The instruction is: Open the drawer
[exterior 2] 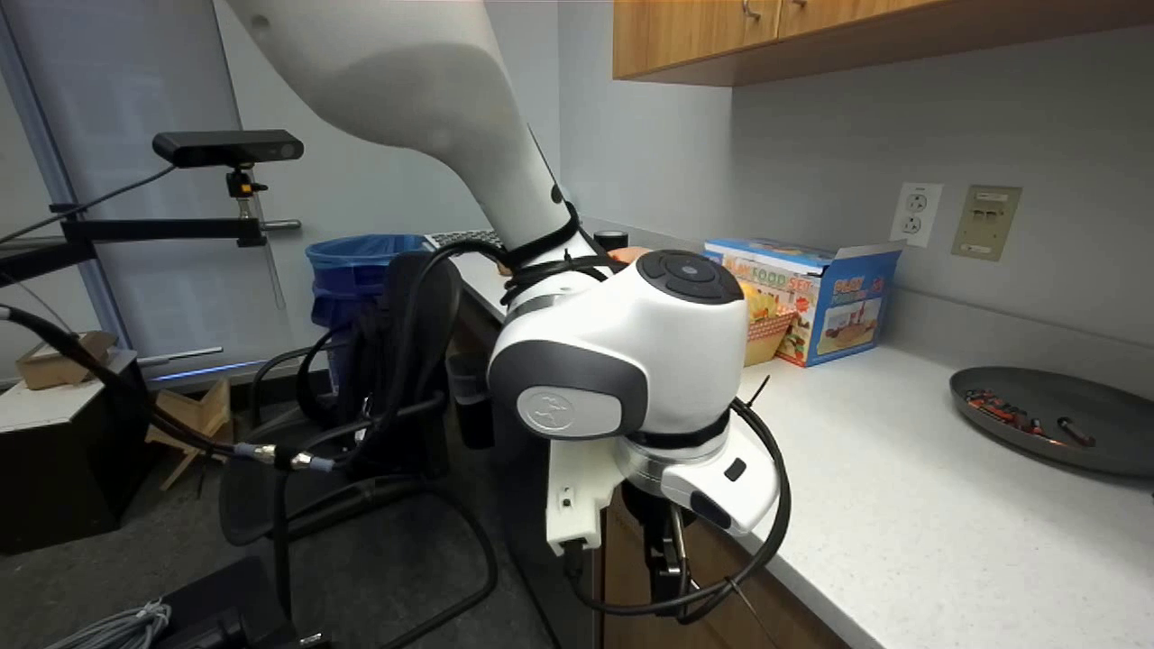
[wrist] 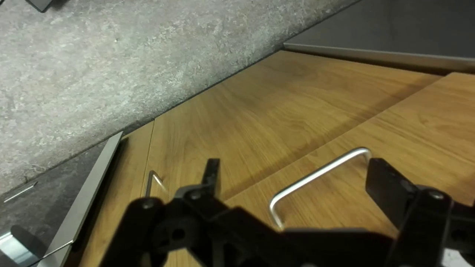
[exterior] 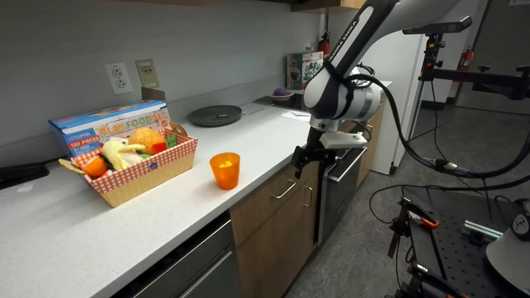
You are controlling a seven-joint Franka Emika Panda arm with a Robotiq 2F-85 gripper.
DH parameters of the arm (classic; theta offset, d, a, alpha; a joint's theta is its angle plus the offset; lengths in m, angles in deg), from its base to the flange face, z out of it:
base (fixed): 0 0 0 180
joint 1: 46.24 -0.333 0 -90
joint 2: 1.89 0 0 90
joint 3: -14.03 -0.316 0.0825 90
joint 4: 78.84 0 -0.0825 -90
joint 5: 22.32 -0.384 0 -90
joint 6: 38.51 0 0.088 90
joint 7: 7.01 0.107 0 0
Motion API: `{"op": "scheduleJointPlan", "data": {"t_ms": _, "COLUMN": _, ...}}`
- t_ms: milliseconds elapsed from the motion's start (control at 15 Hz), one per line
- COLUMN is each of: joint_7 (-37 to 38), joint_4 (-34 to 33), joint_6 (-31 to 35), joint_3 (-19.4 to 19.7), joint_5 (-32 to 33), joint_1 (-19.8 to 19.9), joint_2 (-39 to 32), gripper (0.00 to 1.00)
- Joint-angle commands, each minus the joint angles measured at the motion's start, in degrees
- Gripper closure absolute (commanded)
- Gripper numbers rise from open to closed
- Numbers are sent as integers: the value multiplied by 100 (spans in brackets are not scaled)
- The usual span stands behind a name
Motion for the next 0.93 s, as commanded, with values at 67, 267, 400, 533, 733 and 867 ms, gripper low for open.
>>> {"op": "scheduleJointPlan", "data": {"t_ms": 67, "joint_7": -514, "joint_4": -665, "joint_6": 177, "joint_3": -296, "joint_5": -967, "joint_1": 358, "joint_2": -712, "gripper": 0}}
{"op": "scheduleJointPlan", "data": {"t_ms": 267, "joint_7": -685, "joint_4": -891, "joint_6": 227, "joint_3": -379, "joint_5": -1255, "joint_1": 460, "joint_2": -1069, "gripper": 0}}
{"op": "scheduleJointPlan", "data": {"t_ms": 400, "joint_7": -758, "joint_4": -1000, "joint_6": 251, "joint_3": -433, "joint_5": -1389, "joint_1": 508, "joint_2": -1279, "gripper": 0}}
{"op": "scheduleJointPlan", "data": {"t_ms": 533, "joint_7": -820, "joint_4": -1083, "joint_6": 333, "joint_3": -505, "joint_5": -1545, "joint_1": 557, "joint_2": -1466, "gripper": 0}}
{"op": "scheduleJointPlan", "data": {"t_ms": 733, "joint_7": -958, "joint_4": -1161, "joint_6": 546, "joint_3": -640, "joint_5": -1799, "joint_1": 639, "joint_2": -1656, "gripper": 0}}
{"op": "scheduleJointPlan", "data": {"t_ms": 867, "joint_7": -1090, "joint_4": -1207, "joint_6": 659, "joint_3": -775, "joint_5": -2012, "joint_1": 732, "joint_2": -1709, "gripper": 0}}
